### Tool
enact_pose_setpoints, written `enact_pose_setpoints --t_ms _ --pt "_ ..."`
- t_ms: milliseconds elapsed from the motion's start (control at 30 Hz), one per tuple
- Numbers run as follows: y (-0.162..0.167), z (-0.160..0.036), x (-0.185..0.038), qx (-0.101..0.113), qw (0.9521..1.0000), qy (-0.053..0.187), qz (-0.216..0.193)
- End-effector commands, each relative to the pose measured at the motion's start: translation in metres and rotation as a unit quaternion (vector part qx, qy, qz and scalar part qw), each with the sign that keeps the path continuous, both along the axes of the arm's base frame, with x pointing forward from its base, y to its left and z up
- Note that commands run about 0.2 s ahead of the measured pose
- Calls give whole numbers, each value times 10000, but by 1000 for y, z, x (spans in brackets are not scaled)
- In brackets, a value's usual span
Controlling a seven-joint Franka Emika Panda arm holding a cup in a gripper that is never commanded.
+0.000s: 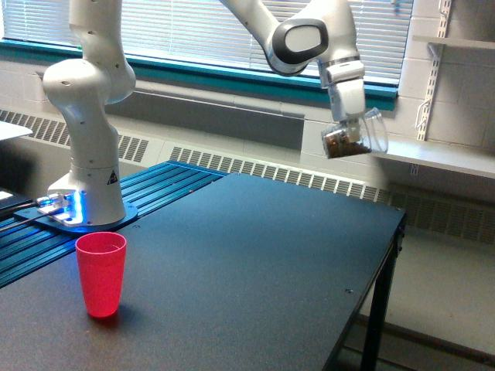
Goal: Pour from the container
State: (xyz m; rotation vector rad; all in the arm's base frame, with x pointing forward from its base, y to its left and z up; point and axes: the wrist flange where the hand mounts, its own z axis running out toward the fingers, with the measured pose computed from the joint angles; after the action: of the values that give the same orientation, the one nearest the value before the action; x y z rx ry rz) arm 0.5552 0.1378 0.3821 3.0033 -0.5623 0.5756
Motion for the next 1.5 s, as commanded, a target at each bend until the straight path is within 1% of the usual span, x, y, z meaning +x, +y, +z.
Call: enact_pose_setpoints --t_ms 33,267,367,467,600,767,967,1167,1367,1467,1500 --pt "-38 -1 -3 16 9973 -24 -732" --pt "-69 -9 -13 -50 9929 24 -1192" --pt "-81 -9 -17 -55 9904 15 -1379" --pt "-96 -8 -21 -87 9871 9 -1596" --pt "-113 -5 -26 -71 9820 -31 -1885" --pt "-131 -6 -39 -93 9759 -50 -2180" --pt "-152 -14 -61 -119 9658 64 -2591" --pt "-165 -23 -84 -37 9540 155 -2993" --pt "-177 -33 -108 37 9402 266 -3395" --pt "-184 -40 -122 49 9308 373 -3636" --pt "-187 -42 -125 45 9284 394 -3694"
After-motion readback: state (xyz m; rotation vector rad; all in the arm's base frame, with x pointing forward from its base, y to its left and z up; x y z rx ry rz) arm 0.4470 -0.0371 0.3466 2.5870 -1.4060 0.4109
